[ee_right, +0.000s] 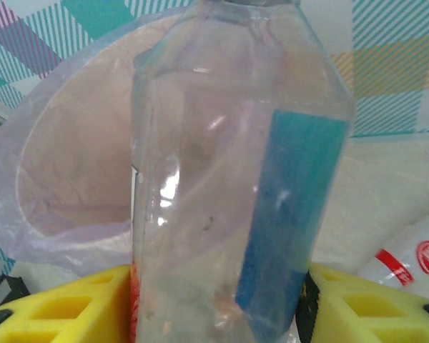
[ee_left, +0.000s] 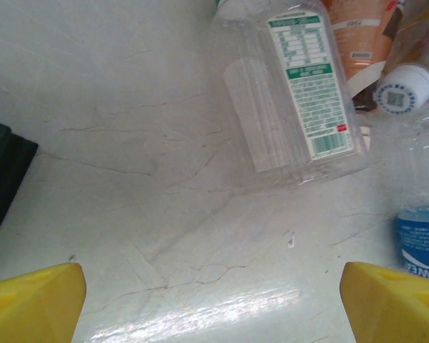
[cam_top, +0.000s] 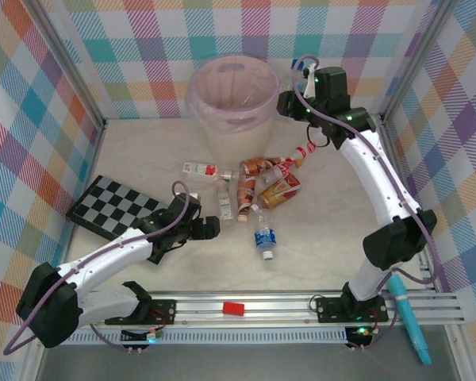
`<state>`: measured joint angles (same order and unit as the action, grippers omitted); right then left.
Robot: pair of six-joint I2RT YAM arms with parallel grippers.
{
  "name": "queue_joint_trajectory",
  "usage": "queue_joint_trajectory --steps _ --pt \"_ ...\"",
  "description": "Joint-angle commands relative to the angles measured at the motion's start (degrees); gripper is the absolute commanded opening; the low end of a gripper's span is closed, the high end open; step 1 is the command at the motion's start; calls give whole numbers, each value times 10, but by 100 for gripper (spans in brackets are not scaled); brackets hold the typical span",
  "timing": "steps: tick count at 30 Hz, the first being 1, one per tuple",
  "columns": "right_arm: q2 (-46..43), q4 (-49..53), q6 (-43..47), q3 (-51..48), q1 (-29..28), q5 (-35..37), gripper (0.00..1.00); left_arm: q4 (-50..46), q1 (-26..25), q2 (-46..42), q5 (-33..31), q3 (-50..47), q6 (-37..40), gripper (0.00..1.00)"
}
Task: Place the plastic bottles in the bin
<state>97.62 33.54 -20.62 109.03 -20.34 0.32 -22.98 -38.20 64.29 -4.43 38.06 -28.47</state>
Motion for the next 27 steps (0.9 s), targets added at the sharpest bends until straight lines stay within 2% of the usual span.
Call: queue_joint_trajectory --steps 1,14,23,27 --pt "19 -62 -32 47 -2 -31 57 -25 -5 -3 -12 22 20 92" --pt "223 18 -51 311 -19 -55 57 -22 -9 2 1 26 21 93" --pt "329 50 -5 436 -46 -36 58 -25 -11 23 10 42 25 93" --pt "348 45 11 436 -49 -35 59 -23 -13 31 8 45 24 93"
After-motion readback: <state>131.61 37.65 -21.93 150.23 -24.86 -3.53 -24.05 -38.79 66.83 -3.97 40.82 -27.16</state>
